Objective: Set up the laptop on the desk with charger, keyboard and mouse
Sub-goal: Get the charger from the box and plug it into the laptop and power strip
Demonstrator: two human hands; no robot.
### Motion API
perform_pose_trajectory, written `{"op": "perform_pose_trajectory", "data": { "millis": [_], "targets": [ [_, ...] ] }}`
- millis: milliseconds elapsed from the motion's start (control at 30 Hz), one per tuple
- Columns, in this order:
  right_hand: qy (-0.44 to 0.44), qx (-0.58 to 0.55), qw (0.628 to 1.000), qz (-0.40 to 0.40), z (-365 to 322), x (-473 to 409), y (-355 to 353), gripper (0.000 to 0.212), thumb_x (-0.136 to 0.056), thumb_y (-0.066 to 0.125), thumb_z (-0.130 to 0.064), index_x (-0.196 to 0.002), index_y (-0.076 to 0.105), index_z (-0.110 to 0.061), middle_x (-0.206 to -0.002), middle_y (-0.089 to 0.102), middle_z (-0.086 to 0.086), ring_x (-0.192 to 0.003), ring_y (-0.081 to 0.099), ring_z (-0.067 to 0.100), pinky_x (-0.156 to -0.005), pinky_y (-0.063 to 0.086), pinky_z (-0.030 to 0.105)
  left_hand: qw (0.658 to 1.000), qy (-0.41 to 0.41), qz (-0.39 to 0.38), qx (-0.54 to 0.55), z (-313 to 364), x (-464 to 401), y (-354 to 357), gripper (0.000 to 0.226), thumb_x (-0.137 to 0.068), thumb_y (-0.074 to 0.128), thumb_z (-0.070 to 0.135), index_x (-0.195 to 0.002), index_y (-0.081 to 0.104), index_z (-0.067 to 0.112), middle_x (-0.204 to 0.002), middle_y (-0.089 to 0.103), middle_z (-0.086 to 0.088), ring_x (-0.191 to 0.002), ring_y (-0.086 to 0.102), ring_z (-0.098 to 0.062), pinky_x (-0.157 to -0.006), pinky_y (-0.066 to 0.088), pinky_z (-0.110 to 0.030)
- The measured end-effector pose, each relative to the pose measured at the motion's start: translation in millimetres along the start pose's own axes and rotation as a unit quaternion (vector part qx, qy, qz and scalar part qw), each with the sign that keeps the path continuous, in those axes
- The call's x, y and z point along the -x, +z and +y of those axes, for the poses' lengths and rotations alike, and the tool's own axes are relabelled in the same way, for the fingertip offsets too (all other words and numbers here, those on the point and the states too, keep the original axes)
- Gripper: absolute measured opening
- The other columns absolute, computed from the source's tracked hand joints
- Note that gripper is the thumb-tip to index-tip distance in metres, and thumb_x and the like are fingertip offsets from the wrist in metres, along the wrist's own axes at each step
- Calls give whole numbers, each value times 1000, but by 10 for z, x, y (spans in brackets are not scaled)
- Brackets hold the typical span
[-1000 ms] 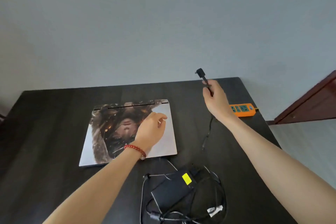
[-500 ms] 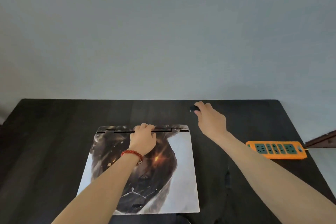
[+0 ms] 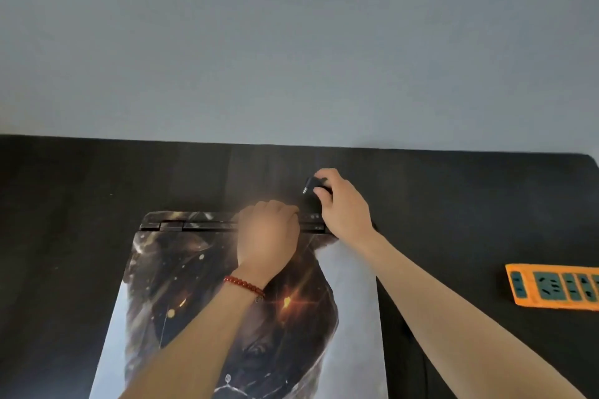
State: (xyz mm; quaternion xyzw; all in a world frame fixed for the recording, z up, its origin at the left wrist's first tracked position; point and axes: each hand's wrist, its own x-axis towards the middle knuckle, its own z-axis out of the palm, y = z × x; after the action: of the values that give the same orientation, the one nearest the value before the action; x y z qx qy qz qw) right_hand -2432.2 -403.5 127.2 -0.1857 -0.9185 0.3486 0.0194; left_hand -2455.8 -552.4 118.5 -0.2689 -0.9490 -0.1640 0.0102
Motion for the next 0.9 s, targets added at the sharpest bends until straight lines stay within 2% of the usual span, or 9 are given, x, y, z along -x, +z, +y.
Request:
{"op": "perform_pose_trajectory", "data": {
  "millis": [100,333,433,567,767,900],
  "targets": [
    [-48,83,995,38,32,48,103,18,-92,48,-22,-108,55,-20,-99,66,1,-90,56,25,-74,42,39,1000,0,-1,-11,44,-9,-11,34,-84,35,29,-85,68,21,-83,67,5,-79,61,-18,-81,42,-37],
    [-58,121,989,64,62,57,131,20,-91,47,-21,-108,59,-19,-94,66,3,-89,56,26,-70,35,35,999,-51,14,-6,92,-12,21,33,-80,36,26,-73,63,9,-75,62,-5,-72,57,-25,-74,46,-38],
    [-74,138,987,42,63,51,135,22,-92,47,-23,-109,60,-19,-95,65,4,-89,56,26,-70,29,32,999,-49,19,-9,89,-13,24,31,-80,38,25,-73,63,9,-74,62,-5,-72,57,-25,-73,46,-37],
    [-83,155,984,24,48,51,138,23,-92,45,-25,-110,60,-20,-98,64,3,-90,54,25,-72,31,34,999,-32,3,-5,71,-20,7,29,-82,39,25,-81,66,16,-80,65,1,-76,59,-21,-78,43,-36],
    [-3,165,983,76,52,44,131,25,-94,41,-25,-112,57,-21,-99,61,3,-92,51,25,-73,27,35,999,20,-32,-10,47,-14,-41,38,-86,33,31,-100,68,24,-92,67,4,-85,61,-19,-81,42,-38],
    [1,172,982,76,43,51,128,27,-94,41,-23,-115,57,-20,-100,61,3,-93,50,24,-73,26,34,999,23,-39,-12,49,-13,-50,36,-89,35,35,-104,66,26,-95,66,4,-89,60,-18,-85,40,-37]
  ]
}}
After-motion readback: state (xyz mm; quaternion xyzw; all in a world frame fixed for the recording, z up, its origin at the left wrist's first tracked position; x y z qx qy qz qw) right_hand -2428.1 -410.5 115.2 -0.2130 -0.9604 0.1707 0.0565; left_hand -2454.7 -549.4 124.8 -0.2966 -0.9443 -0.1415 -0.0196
